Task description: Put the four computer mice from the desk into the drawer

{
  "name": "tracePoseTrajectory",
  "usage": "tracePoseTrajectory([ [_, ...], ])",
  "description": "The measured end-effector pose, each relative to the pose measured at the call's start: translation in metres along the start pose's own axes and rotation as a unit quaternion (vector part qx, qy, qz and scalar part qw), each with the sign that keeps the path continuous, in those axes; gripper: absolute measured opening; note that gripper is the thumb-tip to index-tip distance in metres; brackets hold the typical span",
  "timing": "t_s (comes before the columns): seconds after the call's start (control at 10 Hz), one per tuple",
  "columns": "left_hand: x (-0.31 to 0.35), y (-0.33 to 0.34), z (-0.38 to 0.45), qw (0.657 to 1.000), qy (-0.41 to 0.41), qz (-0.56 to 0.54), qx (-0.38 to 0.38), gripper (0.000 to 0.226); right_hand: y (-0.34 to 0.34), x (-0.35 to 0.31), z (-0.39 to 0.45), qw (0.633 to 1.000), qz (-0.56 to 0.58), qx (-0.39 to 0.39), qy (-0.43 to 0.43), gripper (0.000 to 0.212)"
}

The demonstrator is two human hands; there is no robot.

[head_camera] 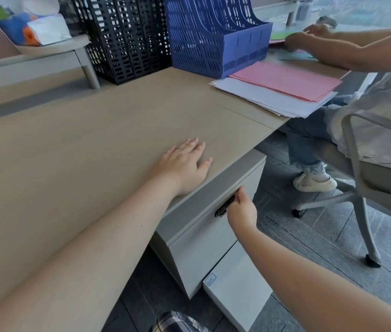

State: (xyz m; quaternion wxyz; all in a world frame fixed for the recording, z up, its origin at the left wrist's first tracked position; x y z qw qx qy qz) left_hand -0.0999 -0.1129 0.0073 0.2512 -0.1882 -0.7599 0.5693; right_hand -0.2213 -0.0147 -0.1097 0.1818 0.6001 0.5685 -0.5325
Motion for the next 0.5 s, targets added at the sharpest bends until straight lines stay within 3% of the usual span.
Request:
tracePoseTrajectory([
  [0.3,0.000,0.002,-0.003,1.000,-0.001,0.002,0.002,0.058,-0.005,0.002,0.010,0.992,-0.099,-0.078,0.002,0.033],
  [0.5,0.002,-0.001,-0.009,1.000,0.001,-0.010,0.009,0.056,-0.014,0.014,0.020,0.983,-0.139,-0.123,0.011,0.050],
])
Point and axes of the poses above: each hand's wrist, its own z-axis towards the middle knuckle, its own y-axis out of the palm, x = y × z, the point moved 7 cm from there along z, towards the middle knuckle, and after that the axes turned 13 degrees about -x, right-handed, at the moved point
